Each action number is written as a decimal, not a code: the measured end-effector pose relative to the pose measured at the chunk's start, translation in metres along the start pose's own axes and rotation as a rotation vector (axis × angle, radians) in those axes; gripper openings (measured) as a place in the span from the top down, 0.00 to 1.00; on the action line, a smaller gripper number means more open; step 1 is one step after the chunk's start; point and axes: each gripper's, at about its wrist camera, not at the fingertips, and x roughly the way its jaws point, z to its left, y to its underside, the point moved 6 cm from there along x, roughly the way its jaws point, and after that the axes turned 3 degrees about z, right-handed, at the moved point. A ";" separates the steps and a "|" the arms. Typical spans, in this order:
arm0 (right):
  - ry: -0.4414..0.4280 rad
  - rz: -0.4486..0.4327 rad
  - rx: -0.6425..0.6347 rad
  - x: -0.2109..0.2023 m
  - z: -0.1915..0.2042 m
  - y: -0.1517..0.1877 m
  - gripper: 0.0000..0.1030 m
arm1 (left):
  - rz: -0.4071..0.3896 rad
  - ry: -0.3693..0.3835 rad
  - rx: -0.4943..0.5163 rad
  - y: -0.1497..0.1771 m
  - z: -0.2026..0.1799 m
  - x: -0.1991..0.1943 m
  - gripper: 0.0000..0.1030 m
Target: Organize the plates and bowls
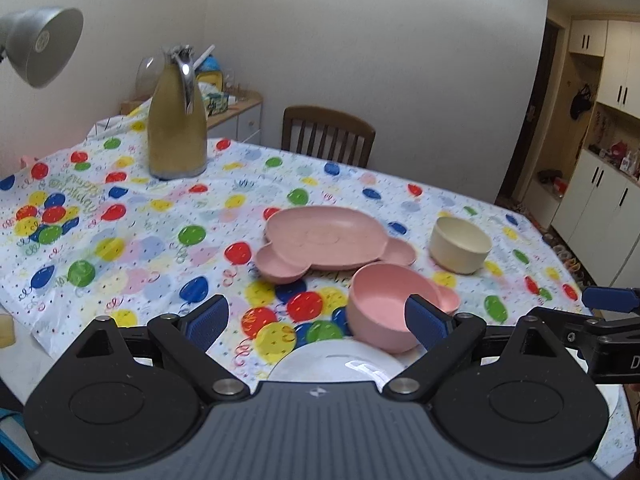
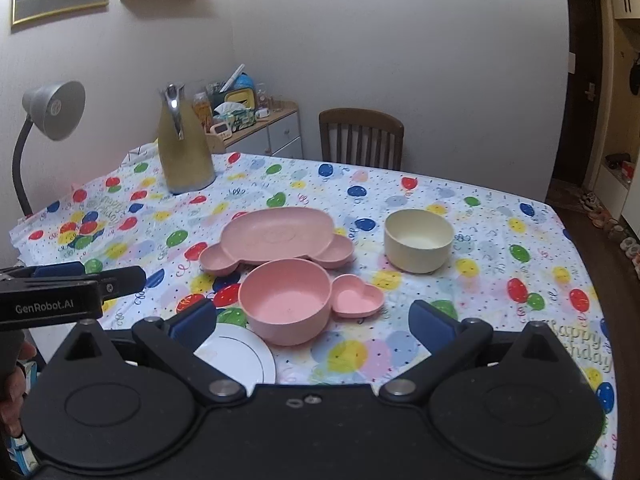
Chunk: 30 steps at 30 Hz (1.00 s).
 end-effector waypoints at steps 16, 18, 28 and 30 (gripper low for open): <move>-0.053 0.201 -0.009 0.087 0.031 0.038 0.08 | 0.207 -0.005 -0.068 0.050 0.037 0.063 0.11; -0.065 0.244 0.007 0.096 0.032 0.043 0.11 | 0.225 0.004 -0.080 0.053 0.039 0.069 0.22; -0.123 0.368 0.034 0.127 0.034 0.060 0.44 | 0.310 0.046 -0.118 0.065 0.040 0.089 0.56; -0.139 0.385 0.040 0.131 0.034 0.062 0.50 | 0.320 0.046 -0.122 0.067 0.040 0.091 0.62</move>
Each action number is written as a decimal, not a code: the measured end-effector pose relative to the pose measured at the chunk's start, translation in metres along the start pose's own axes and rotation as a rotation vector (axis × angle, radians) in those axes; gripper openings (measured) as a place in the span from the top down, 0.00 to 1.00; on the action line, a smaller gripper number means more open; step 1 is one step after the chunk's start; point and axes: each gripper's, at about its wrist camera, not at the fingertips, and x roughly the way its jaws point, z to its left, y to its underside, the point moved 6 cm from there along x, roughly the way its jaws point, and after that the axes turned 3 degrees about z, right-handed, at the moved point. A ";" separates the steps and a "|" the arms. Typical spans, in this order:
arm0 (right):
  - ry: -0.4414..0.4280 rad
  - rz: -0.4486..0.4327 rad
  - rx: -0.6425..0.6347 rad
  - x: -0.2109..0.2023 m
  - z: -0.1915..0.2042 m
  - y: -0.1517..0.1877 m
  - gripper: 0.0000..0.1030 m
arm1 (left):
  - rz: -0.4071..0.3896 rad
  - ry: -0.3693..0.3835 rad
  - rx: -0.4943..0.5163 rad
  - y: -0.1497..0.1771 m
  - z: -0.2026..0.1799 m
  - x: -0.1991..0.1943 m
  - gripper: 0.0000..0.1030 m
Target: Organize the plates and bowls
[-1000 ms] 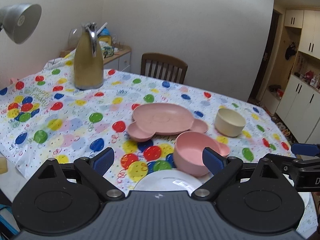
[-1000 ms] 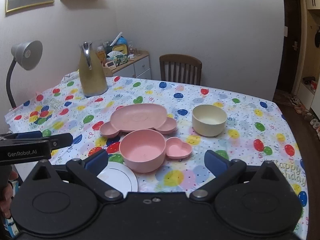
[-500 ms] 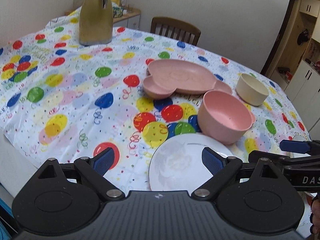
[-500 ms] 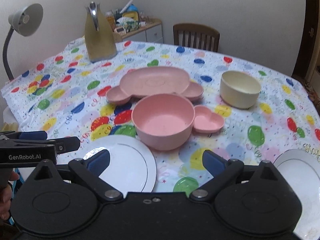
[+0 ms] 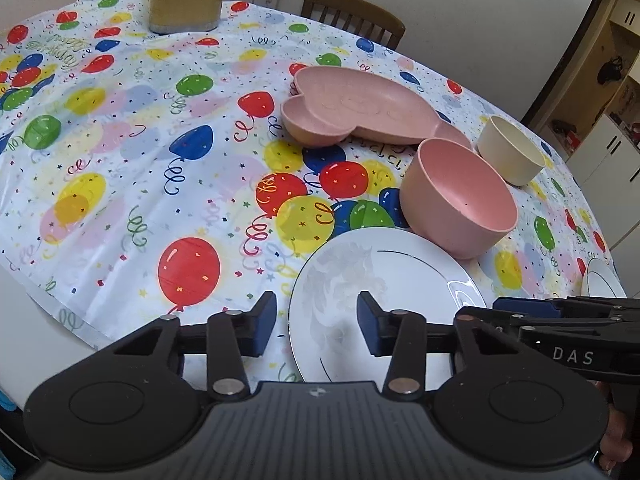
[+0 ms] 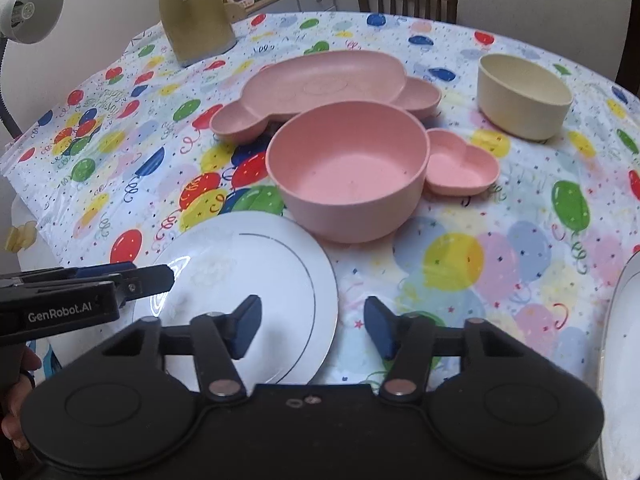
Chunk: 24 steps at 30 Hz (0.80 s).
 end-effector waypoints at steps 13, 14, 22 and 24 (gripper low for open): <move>-0.031 0.048 0.041 0.012 -0.008 0.001 0.76 | 0.043 -0.006 -0.046 0.005 0.007 0.008 0.81; -0.029 0.053 0.035 0.013 -0.007 0.001 0.76 | 0.043 -0.008 -0.048 0.005 0.007 0.008 0.81; -0.020 0.057 0.032 0.010 -0.009 0.005 0.84 | 0.046 -0.020 -0.059 0.009 0.004 0.004 0.81; -0.015 0.057 0.031 0.007 -0.009 0.007 0.84 | 0.047 -0.019 -0.063 0.010 0.001 0.001 0.81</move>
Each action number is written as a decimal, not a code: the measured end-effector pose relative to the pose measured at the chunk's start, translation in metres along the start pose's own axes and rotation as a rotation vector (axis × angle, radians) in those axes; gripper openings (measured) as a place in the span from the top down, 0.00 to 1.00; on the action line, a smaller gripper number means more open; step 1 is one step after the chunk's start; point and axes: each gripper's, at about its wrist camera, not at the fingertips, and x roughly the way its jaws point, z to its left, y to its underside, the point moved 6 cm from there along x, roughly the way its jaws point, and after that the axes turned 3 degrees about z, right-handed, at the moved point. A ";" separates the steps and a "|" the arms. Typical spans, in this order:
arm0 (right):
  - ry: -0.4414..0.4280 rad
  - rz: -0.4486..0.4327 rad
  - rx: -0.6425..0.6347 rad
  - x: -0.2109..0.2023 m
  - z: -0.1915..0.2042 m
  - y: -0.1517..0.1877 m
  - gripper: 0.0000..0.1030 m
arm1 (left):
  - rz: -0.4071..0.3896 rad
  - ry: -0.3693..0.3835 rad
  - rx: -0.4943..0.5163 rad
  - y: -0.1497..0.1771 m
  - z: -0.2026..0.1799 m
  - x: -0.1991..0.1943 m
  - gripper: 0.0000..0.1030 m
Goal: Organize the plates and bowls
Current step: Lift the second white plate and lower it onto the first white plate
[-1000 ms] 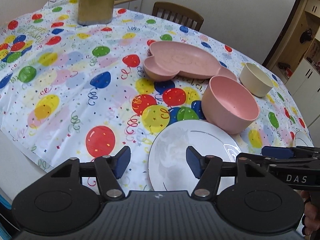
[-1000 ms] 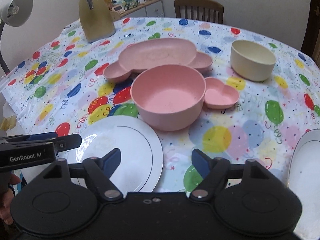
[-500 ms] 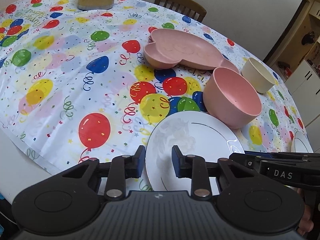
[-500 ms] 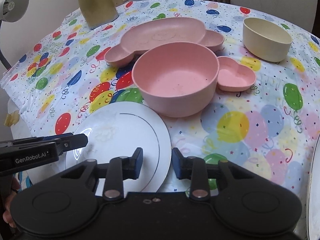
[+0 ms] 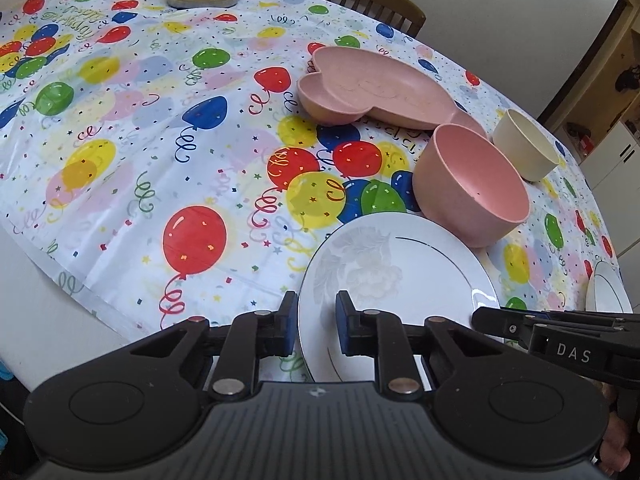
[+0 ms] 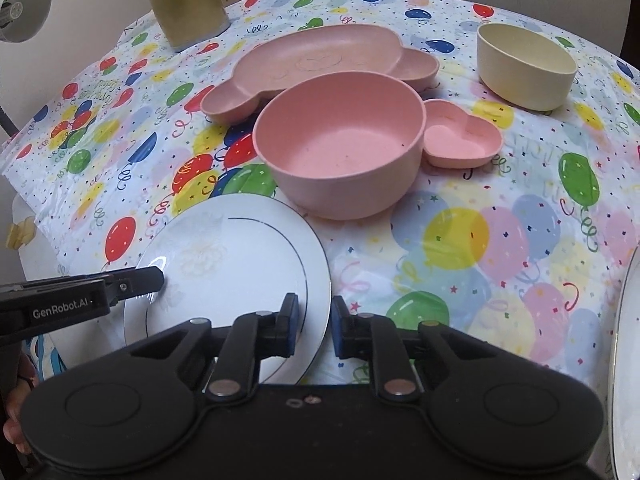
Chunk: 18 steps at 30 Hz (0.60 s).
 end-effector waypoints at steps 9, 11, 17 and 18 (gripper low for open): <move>0.037 -0.024 0.020 -0.025 -0.012 0.008 0.85 | -0.004 0.017 0.015 0.010 -0.028 -0.012 0.81; 0.048 -0.033 0.027 -0.032 -0.017 0.009 0.85 | -0.002 0.022 0.024 0.013 -0.038 -0.014 0.81; 0.075 -0.052 0.072 -0.055 -0.036 0.016 0.86 | 0.003 0.045 0.057 0.017 -0.069 -0.019 0.81; 0.078 -0.053 0.081 -0.059 -0.040 0.017 0.86 | 0.004 0.050 0.064 0.017 -0.074 -0.020 0.81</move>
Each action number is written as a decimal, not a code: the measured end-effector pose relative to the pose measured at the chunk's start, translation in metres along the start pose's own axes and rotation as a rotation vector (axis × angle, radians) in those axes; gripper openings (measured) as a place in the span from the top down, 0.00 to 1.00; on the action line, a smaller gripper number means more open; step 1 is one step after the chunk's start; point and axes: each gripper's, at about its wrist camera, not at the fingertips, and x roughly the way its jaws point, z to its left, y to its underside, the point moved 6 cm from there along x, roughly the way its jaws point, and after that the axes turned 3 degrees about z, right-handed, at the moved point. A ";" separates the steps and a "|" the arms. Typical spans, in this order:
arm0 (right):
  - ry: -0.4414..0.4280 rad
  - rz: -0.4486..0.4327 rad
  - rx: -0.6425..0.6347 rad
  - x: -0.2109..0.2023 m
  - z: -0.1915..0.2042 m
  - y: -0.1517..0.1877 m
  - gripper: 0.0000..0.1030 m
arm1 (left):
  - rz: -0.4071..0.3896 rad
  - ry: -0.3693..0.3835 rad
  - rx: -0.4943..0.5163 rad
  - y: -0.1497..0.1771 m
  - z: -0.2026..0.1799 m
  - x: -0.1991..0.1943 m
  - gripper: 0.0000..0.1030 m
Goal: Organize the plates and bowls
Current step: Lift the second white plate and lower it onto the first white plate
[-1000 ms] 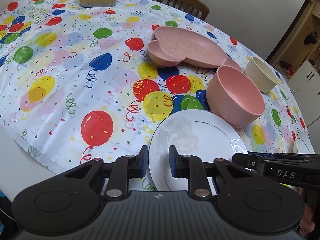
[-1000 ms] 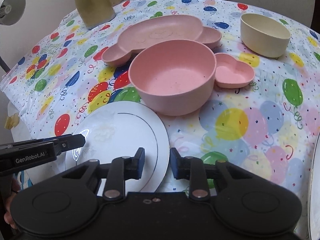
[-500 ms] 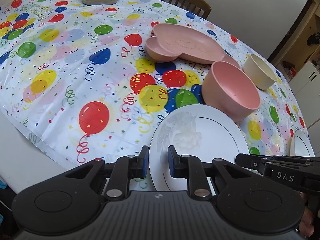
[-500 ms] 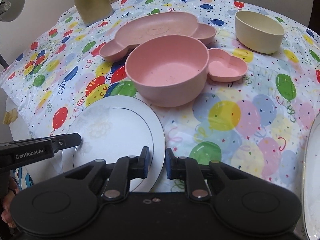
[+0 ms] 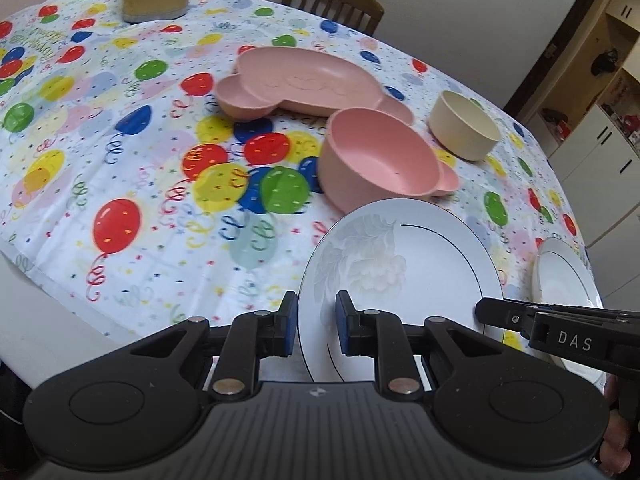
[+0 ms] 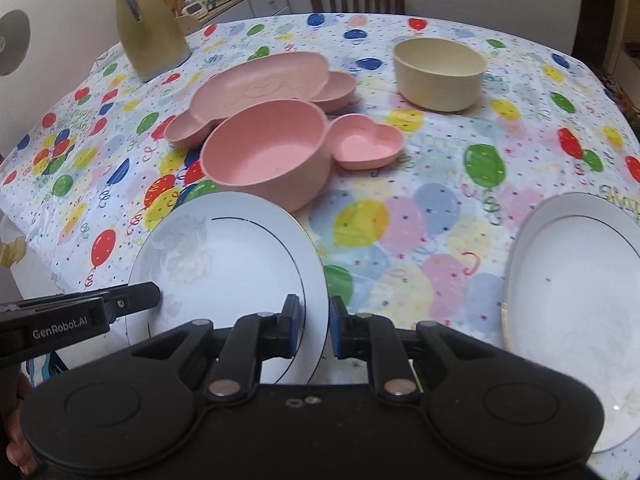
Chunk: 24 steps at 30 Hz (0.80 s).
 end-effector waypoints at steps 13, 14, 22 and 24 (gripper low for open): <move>0.049 -0.064 0.126 -0.051 -0.077 0.005 0.87 | 0.012 0.079 0.120 -0.005 -0.093 0.008 0.81; 0.052 -0.071 0.138 -0.054 -0.084 0.005 0.87 | 0.013 0.084 0.130 -0.005 -0.100 0.009 0.81; 0.091 -0.101 0.215 -0.074 -0.142 0.012 0.87 | 0.039 0.122 0.214 -0.003 -0.163 0.028 0.81; 0.103 -0.107 0.231 -0.078 -0.157 0.014 0.87 | 0.047 0.133 0.238 -0.002 -0.178 0.033 0.81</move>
